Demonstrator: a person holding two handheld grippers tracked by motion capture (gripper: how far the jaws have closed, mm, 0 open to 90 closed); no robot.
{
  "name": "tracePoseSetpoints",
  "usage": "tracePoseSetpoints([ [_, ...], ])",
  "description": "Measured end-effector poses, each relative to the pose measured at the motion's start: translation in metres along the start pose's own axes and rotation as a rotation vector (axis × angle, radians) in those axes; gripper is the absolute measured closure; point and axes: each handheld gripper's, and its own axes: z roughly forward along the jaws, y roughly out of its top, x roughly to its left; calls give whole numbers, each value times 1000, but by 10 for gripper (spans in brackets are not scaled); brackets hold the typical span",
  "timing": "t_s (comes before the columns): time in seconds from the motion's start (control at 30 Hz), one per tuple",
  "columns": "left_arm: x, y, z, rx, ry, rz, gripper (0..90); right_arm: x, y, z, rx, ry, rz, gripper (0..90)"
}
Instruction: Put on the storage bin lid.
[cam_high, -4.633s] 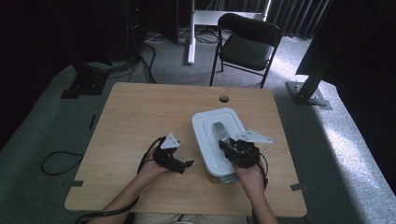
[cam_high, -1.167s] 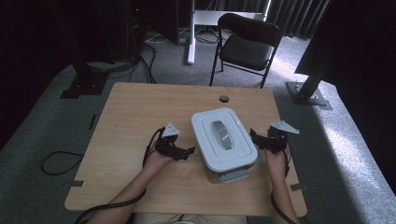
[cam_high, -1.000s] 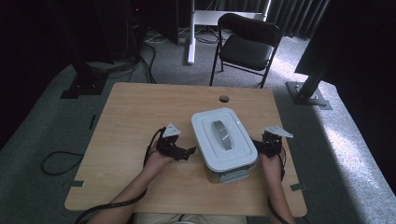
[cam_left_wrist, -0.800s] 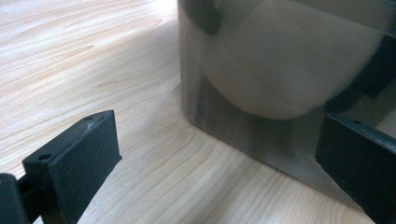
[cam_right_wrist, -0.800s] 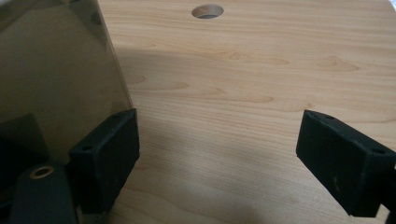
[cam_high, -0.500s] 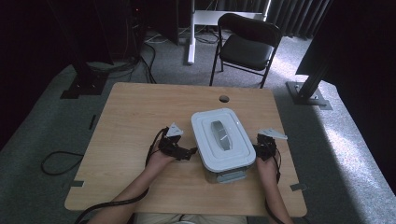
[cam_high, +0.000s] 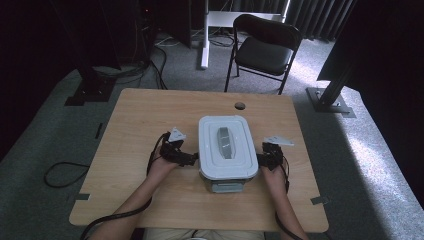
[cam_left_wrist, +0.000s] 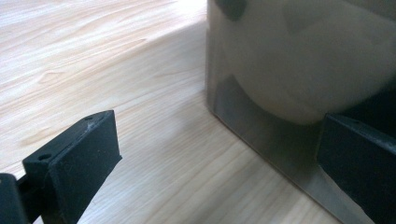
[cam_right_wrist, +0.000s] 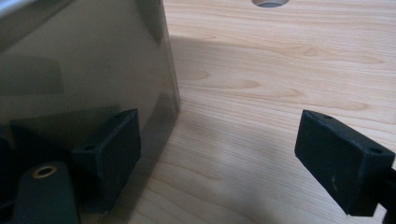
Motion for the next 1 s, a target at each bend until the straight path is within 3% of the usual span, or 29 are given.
tracePoseSetpoints([
  [0.17,7,-3,-5,2,7,-17,6,6,2,5,2,9,-5,124],
  [0.27,12,-1,-11,0,1,-10,6,1,5,3,4,-29,2,121],
  [0.4,22,8,-29,-49,21,-44,6,-18,15,-15,-57,-48,106,128],
  [0.47,24,14,-40,-75,28,-55,6,-21,26,-27,-85,-44,125,128],
  [0.53,24,23,-50,-92,30,-53,6,-16,37,-37,-108,-45,94,121],
  [0.63,18,39,-61,-125,23,-43,6,-1,53,-48,-137,19,44,111],
  [0.73,11,48,-65,-146,-2,-30,6,10,59,-50,-131,50,14,111],
  [0.77,2,55,-65,-147,-19,-8,6,15,61,-50,-129,61,-4,111],
  [0.83,-6,59,-61,-124,-26,15,6,26,62,-47,-113,75,-38,111],
  [0.9,-12,59,-54,-88,-30,29,6,29,61,-44,-96,61,-60,111],
  [1.0,-18,57,-47,-72,-53,43,6,32,57,-41,-61,73,-75,111],
])
